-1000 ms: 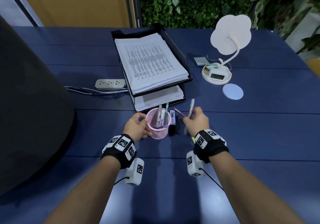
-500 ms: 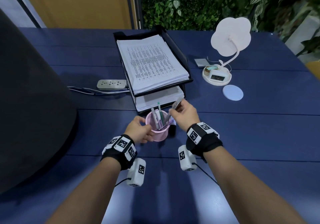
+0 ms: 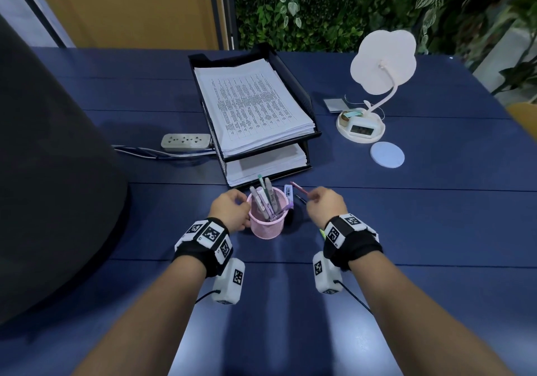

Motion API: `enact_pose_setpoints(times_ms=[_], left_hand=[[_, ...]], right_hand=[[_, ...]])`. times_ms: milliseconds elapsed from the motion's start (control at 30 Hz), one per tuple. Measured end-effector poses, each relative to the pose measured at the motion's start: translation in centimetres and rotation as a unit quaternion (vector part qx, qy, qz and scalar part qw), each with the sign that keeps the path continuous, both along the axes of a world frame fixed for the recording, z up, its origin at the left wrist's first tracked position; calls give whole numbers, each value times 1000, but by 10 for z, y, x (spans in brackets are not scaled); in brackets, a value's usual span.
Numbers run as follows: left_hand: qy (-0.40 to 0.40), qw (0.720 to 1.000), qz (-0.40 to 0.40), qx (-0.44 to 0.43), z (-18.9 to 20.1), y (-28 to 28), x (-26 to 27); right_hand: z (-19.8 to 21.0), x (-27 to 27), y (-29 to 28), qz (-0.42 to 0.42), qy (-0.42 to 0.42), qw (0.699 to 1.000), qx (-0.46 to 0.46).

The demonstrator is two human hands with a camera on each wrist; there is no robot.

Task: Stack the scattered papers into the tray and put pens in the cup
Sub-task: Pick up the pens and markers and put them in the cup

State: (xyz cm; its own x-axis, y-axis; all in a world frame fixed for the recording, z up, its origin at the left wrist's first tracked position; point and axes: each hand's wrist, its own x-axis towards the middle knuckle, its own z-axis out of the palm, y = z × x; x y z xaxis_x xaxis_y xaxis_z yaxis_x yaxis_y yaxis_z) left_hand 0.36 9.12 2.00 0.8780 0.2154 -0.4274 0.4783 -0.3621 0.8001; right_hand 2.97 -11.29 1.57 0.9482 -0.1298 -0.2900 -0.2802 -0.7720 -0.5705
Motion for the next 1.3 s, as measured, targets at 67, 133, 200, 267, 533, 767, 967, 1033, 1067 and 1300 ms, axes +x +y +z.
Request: enact_pose_setpoints(times_ms=[67,133,200,267,533,767,967,1033,1067,1300], left_hand=[[6,1000,1,8,-1,-2,0],[12,1000,8,13,-2,-3,0],[13,1000,18,17,-2,-4,0],[12,1000,21,21,-2,-5,0],[10,999,22,25,-2,-8,-2],[21,999,36,-1,-3,-8,-5],[38,993,78,-86,-8,-13,-9],[38,989,85,-112,-8,-13,-10],[40,988,86,-125,-8,-13,-11],[48,981,86,-167,-6,-14,-16]], right_hand=[[-13,-5,-14,14,46,994,-98],[-23,-12,-24,24,81,985,-149],[-34,-18,-30,28,111,979,-171],[-37,-23,-31,35,130,974,-180],[-26,-24,-25,-16,90,993,-79],[3,-6,-24,-85,-42,991,98],[30,3,-9,-126,-219,915,315],[36,4,-2,-118,-240,902,338],[37,5,1,-106,-239,900,350],[15,-1,24,2,-150,958,245]])
